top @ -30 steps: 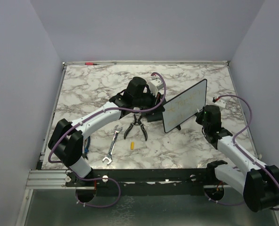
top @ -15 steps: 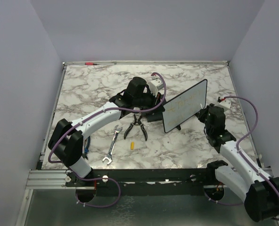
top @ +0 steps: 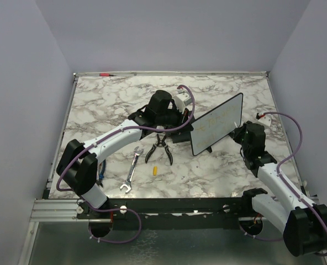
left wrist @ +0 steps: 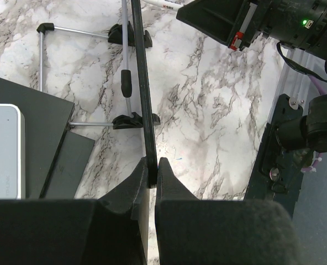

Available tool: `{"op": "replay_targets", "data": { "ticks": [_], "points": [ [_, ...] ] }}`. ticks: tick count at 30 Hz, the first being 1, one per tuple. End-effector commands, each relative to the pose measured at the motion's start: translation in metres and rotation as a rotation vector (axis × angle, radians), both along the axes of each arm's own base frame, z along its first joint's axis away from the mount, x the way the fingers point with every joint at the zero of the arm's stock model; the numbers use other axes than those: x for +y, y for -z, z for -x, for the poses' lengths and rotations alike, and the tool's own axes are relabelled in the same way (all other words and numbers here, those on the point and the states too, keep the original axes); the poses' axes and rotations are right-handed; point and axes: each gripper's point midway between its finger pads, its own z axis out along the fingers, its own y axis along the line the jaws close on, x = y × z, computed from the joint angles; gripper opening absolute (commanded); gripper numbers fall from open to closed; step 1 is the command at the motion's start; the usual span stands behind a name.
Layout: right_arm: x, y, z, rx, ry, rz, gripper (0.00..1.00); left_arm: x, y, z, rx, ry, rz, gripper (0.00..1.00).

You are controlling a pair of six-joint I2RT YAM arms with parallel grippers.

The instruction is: Write a sentence on the whiteboard

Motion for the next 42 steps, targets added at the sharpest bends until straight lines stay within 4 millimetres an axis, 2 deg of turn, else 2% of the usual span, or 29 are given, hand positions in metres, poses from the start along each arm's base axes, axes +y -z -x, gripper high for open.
{"op": "replay_targets", "data": {
  "ticks": [1, 7, 20, 29, 34, 42],
  "points": [
    [0.005, -0.016, -0.01, -0.056, -0.025, -0.021, 0.01, -0.005, -0.009, 0.016, 0.019, 0.067, 0.016, 0.0],
    [0.003, -0.015, -0.012, -0.058, -0.023, -0.023, 0.01, -0.006, -0.007, 0.016, 0.022, 0.068, 0.013, 0.0],
    [-0.003, 0.006, -0.016, -0.014, -0.019, -0.035, 0.01, -0.006, -0.006, 0.016, 0.024, 0.067, 0.011, 0.0],
    [-0.008, 0.01, -0.016, -0.004, -0.004, -0.034, 0.01, -0.006, -0.006, 0.016, 0.024, 0.069, 0.012, 0.0],
    [-0.013, 0.003, -0.013, -0.01, 0.014, -0.026, 0.01, -0.006, -0.007, 0.016, 0.024, 0.067, 0.013, 0.0],
    [-0.022, -0.027, -0.01, -0.07, 0.049, 0.011, 0.01, -0.006, -0.008, 0.017, 0.023, 0.07, 0.016, 0.0]
  ]
}}
